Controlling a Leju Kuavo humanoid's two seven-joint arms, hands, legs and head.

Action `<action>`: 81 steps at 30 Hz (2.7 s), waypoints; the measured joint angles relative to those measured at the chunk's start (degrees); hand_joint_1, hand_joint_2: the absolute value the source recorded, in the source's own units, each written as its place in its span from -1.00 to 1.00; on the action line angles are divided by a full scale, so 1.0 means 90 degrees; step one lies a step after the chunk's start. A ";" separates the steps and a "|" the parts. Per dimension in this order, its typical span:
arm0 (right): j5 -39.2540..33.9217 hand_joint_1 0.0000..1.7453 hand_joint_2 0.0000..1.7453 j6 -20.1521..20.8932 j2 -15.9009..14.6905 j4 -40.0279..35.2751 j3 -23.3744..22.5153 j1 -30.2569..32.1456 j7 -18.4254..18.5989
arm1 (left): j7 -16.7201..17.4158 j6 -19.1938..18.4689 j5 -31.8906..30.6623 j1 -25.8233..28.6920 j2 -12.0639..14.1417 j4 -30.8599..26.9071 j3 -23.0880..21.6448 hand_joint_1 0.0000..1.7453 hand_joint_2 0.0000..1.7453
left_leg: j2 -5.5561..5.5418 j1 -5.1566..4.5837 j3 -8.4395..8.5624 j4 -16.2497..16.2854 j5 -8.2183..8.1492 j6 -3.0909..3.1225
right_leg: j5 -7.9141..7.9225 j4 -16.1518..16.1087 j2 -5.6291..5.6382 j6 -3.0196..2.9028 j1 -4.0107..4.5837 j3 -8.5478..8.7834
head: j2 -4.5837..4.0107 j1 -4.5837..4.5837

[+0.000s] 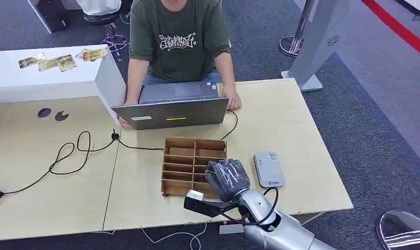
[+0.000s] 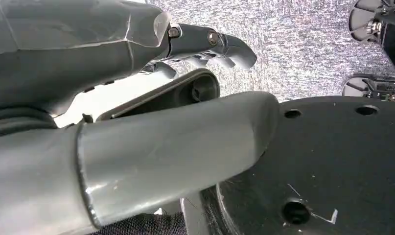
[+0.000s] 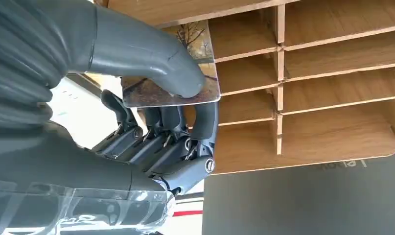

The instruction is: Pass the card to the sensor for recognition and then transmit it.

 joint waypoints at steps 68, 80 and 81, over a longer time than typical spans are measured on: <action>0.0078 1.00 1.00 -0.2506 0.2657 -0.3337 -0.5955 0.2767 -0.3254 | -0.0041 0.0211 0.0056 -0.0035 -0.0204 0.0000 -0.0039 -1.00 -1.00 | 0.0003 0.0000 0.0004 0.0000 0.0000 0.0000 | 0.0000 -0.0001 0.0002 -0.0002 0.0000 0.0002 | 0.0000 0.0000; 0.1125 1.00 1.00 -0.2506 0.2810 -0.2540 -0.6365 0.1077 -0.3521 | 0.0039 0.0153 -0.0306 -0.0124 0.0044 -0.0002 -0.0299 -1.00 -1.00 | 0.0003 0.0000 0.0004 0.0000 0.0006 -0.0003 | 0.0003 0.0002 0.0004 -0.0004 0.0000 0.0003 | 0.0000 0.0000; 0.1246 1.00 1.00 -0.2504 0.2810 -0.2409 -0.6365 0.0889 -0.3448 | 0.0051 0.0146 -0.0330 -0.0126 0.0061 -0.0005 -0.0333 -1.00 -1.00 | 0.0004 0.0000 0.0004 0.0000 0.0006 -0.0003 | 0.0003 0.0002 0.0005 -0.0004 0.0000 0.0001 | 0.0000 0.0000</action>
